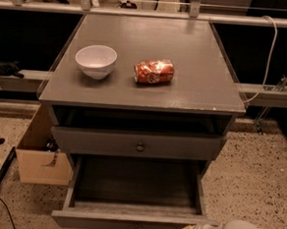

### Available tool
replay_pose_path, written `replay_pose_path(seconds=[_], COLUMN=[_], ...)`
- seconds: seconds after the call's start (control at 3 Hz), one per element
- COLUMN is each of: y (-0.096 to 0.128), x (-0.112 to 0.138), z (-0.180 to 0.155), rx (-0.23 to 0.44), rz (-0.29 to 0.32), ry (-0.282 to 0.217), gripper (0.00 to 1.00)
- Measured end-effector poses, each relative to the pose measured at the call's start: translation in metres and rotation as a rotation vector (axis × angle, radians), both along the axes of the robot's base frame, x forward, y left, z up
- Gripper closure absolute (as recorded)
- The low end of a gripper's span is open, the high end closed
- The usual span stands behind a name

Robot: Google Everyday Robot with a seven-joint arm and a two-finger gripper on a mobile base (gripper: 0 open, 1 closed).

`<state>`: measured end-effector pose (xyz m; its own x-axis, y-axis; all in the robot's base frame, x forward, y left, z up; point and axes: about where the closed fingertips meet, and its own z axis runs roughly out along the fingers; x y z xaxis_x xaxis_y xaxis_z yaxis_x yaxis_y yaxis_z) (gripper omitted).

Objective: Close middle drawer

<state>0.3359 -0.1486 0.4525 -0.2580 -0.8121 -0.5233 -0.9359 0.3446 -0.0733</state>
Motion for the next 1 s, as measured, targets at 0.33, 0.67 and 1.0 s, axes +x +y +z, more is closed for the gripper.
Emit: replay_pose_path(seconds=[0.33,0.67,1.0], y=[0.007,0.014,0.015], x=[-0.025,-0.052,-0.051], z=[-0.024,-0.049,-0.049], rx=[-0.023,-0.047,-0.053], rz=[0.036,0.074,0.076], ry=[0.038,0.079,0.077], gripper=[1.0,1.0,1.0])
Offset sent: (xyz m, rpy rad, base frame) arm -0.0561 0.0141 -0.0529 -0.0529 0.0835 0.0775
